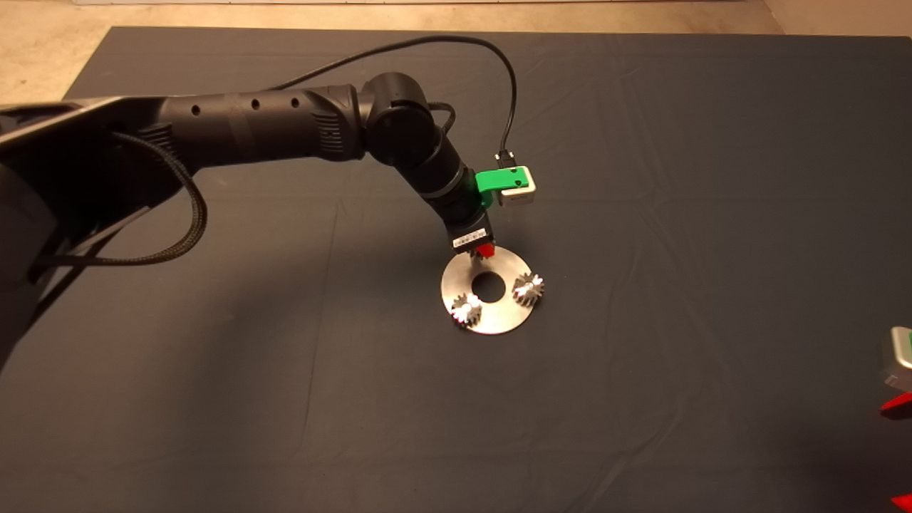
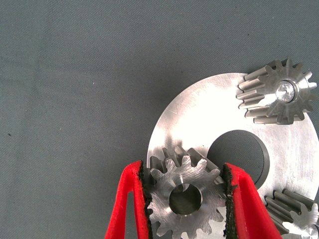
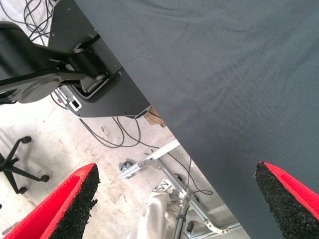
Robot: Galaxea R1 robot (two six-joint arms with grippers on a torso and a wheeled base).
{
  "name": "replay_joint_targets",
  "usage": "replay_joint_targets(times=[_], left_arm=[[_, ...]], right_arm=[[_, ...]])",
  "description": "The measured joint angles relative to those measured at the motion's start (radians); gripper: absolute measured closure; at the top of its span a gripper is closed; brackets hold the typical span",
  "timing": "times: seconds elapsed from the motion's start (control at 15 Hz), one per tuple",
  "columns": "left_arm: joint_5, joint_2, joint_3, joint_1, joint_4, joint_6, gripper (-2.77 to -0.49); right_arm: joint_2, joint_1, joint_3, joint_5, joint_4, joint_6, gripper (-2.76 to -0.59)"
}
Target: Install three planetary gears onto the carrier pins
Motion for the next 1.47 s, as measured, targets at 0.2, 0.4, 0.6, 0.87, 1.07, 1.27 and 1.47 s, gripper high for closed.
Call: replay_joint_targets(times=[0.2, 0.4, 0.6, 0.87, 1.07, 1.27, 1.47], left_arm=[[0.014, -0.013, -0.002, 0.001, -0.001, 0.006, -0.54], [0.017, -0.016, -0.002, 0.001, -0.001, 0.007, -0.54], [0.016, -0.016, -0.002, 0.001, -0.001, 0.008, -0.54], [0.013, -0.013, -0.001, 0.008, 0.000, 0.008, -0.54], [0.011, -0.008, -0.001, 0.023, 0.014, 0.011, -0.54], [0.045, 0.009, -0.007, 0.026, 0.023, 0.011, -0.54], [0.057, 0.009, -0.008, 0.033, 0.021, 0.011, -0.54]], right_arm=[[0.000, 0.000, 0.000, -0.001, 0.000, 0.000, -2.33], [0.002, 0.000, 0.000, 0.000, 0.000, 0.000, -2.33], [0.002, 0.000, 0.000, 0.001, 0.000, 0.000, -2.33], [0.002, 0.000, 0.000, 0.000, 0.000, 0.000, -2.33], [0.003, 0.000, 0.000, 0.002, 0.000, 0.000, -2.33], [0.005, 0.003, -0.002, 0.004, 0.000, 0.000, -2.33], [0.005, 0.014, -0.007, 0.011, 0.000, 0.000, -2.33]])
